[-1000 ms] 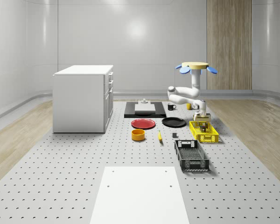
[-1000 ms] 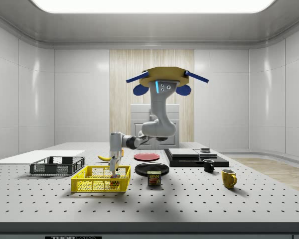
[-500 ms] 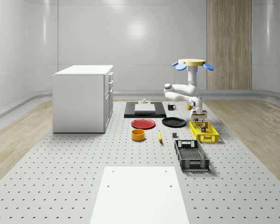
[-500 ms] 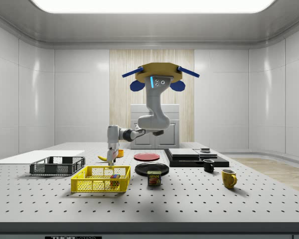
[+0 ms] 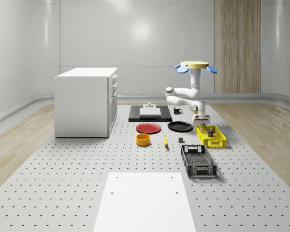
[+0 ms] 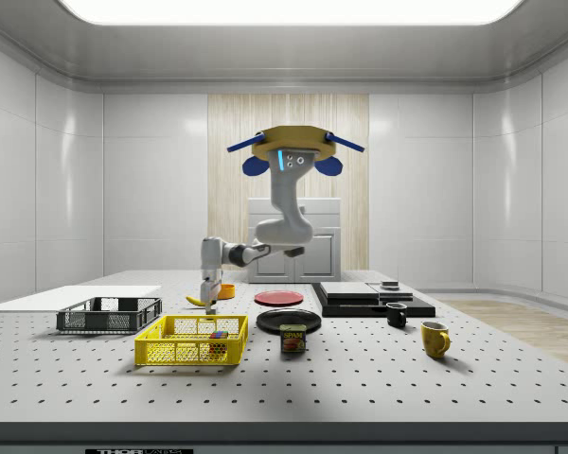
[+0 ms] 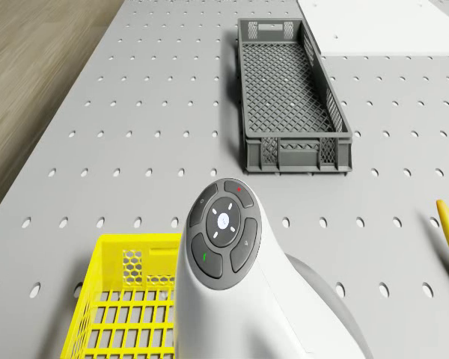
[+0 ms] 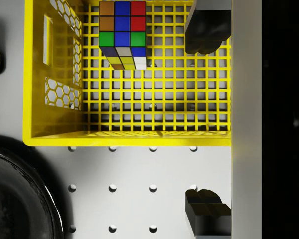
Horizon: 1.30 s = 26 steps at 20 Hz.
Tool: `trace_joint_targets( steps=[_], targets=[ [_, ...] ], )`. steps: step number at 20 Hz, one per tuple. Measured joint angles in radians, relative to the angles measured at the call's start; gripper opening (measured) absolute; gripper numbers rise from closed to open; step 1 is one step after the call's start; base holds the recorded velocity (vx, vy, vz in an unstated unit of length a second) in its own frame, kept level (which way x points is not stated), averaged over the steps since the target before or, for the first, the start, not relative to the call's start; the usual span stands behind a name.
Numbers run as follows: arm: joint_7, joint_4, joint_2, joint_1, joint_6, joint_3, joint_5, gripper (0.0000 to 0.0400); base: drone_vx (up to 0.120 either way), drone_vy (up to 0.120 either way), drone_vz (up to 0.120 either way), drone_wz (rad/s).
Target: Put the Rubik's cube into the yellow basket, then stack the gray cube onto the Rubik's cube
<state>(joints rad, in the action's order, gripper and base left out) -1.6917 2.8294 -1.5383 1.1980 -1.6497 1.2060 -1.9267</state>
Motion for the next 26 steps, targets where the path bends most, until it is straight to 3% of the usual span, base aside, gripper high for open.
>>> trace_joint_targets(
  steps=[5, 16, 26],
  targets=[
    [0.001, 0.000, 0.003, -0.001, 0.003, 0.000, -0.001, 0.0400, 0.120, -0.120, 0.000, 0.000],
    [0.003, 0.001, 0.009, -0.004, 0.009, -0.001, -0.004, 0.0400, 0.022, -0.120, 0.000, 0.000],
    [0.004, 0.001, 0.014, -0.006, 0.013, -0.002, -0.006, 0.0400, 0.000, -0.120, -0.092, 0.000]
  ],
)
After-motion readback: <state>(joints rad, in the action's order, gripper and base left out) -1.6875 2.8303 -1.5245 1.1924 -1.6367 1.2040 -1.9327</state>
